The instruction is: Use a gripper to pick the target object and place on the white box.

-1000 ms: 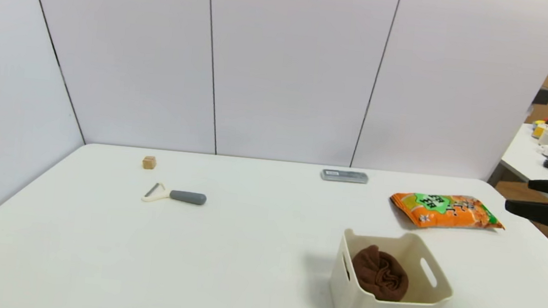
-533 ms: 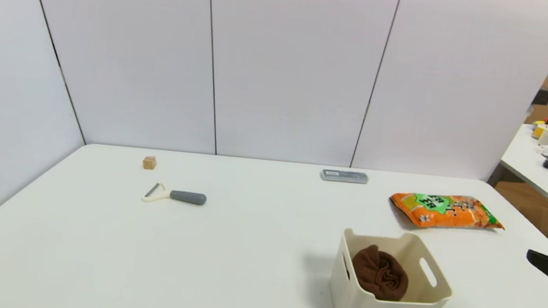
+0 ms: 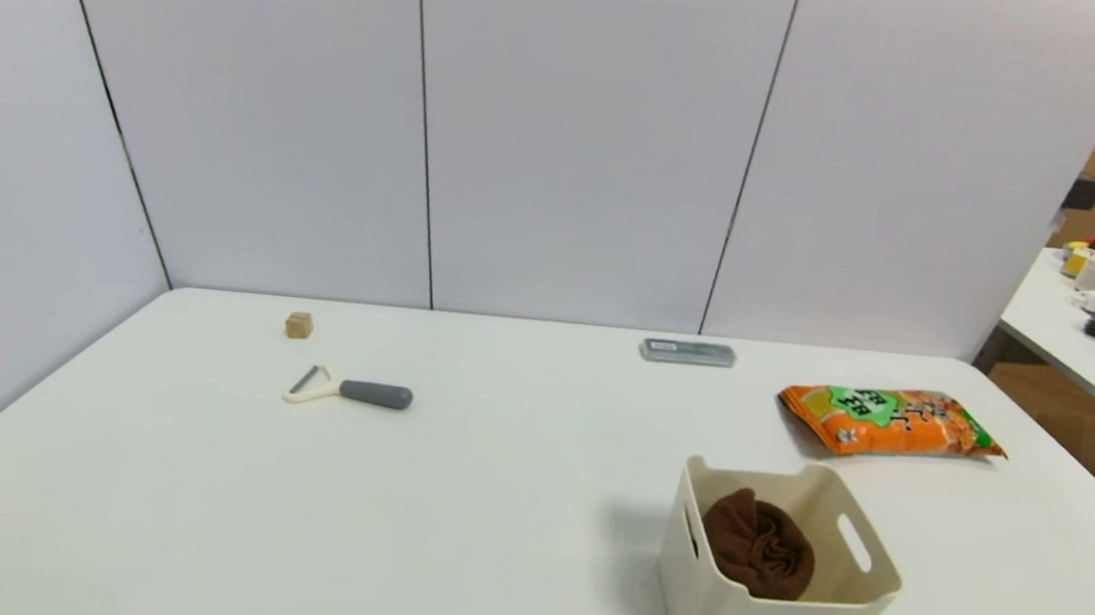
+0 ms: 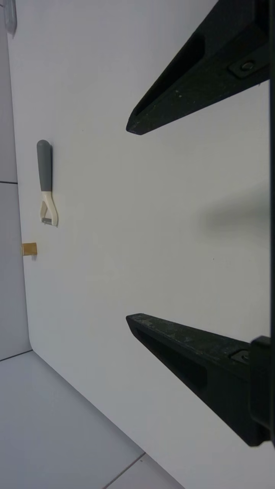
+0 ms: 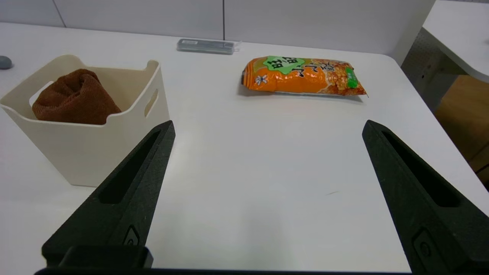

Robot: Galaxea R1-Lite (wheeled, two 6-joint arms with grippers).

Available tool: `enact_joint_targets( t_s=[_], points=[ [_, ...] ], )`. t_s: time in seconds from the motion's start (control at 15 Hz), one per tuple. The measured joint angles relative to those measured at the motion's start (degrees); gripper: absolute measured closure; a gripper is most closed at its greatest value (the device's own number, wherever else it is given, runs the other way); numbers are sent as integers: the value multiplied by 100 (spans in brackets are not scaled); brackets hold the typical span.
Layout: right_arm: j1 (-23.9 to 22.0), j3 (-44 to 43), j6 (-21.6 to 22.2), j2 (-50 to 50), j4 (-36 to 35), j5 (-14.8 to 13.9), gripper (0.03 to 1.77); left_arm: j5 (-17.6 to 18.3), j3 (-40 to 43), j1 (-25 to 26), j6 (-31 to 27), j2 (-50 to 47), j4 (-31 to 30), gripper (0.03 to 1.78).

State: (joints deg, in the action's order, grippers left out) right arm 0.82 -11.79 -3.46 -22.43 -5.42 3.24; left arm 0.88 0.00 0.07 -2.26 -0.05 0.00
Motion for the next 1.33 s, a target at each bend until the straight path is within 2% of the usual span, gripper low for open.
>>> enact_joint_targets(
  t_s=[0.47, 0.6, 1.33],
  points=[
    [-79, 1108, -55, 1662, 44, -197, 11, 0, 0, 0, -2, 0, 0, 12],
    [-84, 1163, -23, 1987, 372, -300, 11, -2, 0, 0, -2, 0, 0, 12],
    [-87, 1179, 0, 2253, 463, -294, 11, 0, 0, 0, -2, 0, 0, 12]
  ],
)
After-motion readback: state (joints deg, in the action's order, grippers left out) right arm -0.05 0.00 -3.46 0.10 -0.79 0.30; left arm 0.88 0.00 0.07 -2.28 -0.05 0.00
